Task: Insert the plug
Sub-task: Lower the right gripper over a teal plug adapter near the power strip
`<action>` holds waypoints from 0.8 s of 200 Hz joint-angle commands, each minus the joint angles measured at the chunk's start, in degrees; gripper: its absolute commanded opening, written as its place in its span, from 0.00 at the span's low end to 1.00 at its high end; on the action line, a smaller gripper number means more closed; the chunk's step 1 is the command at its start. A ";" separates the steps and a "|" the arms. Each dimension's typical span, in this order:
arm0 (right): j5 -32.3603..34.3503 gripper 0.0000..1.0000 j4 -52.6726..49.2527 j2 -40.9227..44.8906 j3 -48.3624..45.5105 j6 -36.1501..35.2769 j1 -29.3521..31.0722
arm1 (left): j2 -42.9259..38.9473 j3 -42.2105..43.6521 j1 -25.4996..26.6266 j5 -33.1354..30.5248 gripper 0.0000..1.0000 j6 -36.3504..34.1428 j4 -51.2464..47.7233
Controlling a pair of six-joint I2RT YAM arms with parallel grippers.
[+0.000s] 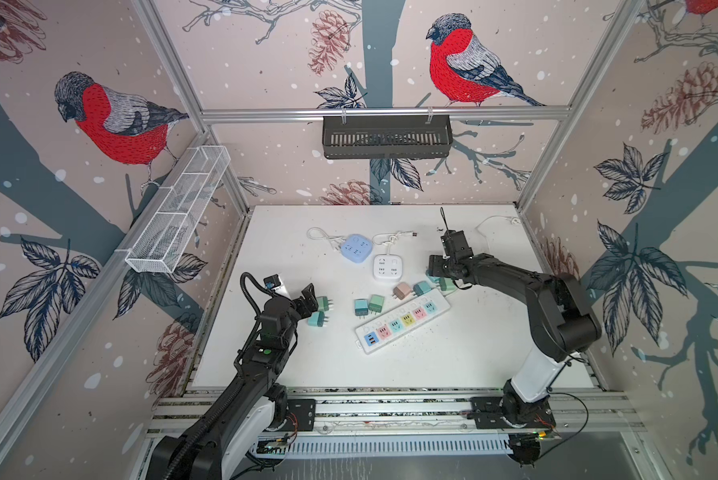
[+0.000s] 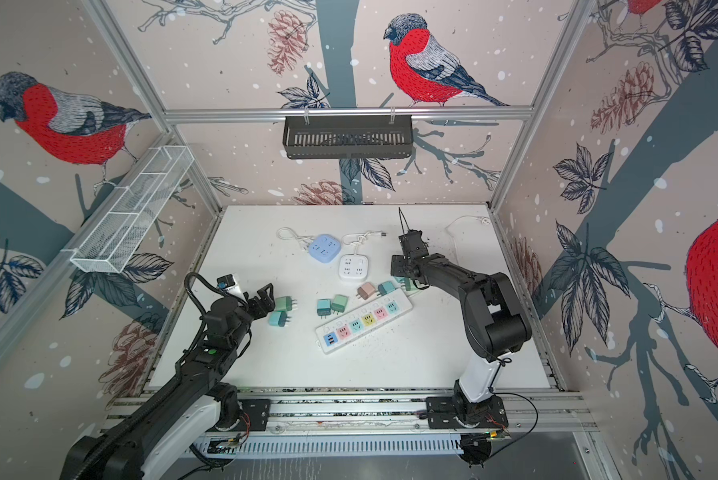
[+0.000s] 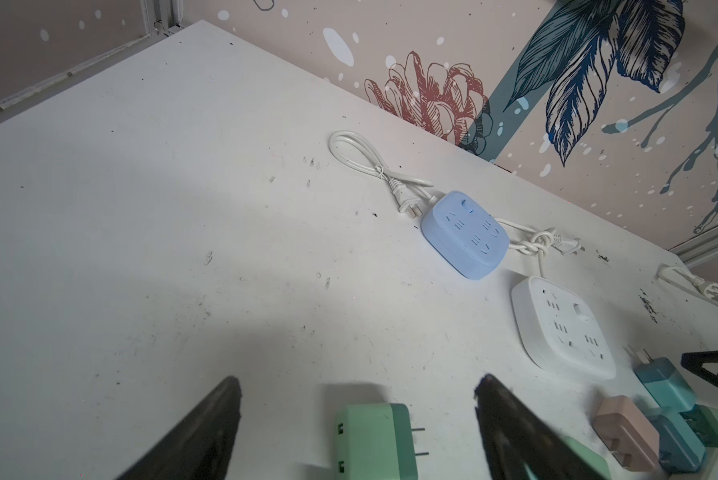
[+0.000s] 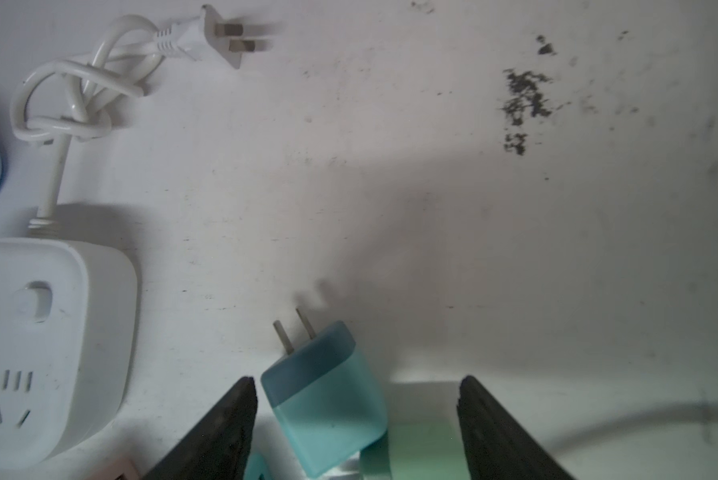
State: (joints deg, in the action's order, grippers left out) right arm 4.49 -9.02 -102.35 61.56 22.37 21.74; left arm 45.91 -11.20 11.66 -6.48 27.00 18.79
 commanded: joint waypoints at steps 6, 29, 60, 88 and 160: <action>0.36 0.76 -2.05 -3.56 2.11 -1.36 0.64 | -0.17 0.15 0.11 -1.07 0.88 0.19 1.87; 1.76 0.76 -2.25 -4.17 2.17 -1.70 1.21 | -0.58 0.35 0.20 -1.06 0.88 0.24 2.04; 5.63 0.79 -2.99 -3.96 1.20 -1.02 1.79 | -1.34 0.74 0.12 -1.08 0.88 0.23 2.13; 6.88 0.77 -3.46 -4.23 0.84 -0.42 1.82 | -1.26 0.64 0.26 -0.90 0.88 0.12 2.30; 11.02 0.80 -3.94 -0.10 -3.23 1.33 2.00 | -1.32 0.71 0.30 -0.81 0.88 0.07 2.39</action>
State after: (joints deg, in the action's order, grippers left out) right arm 12.73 -12.01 -104.18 59.55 22.37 23.77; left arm 44.86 -10.57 11.81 -6.66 26.96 18.81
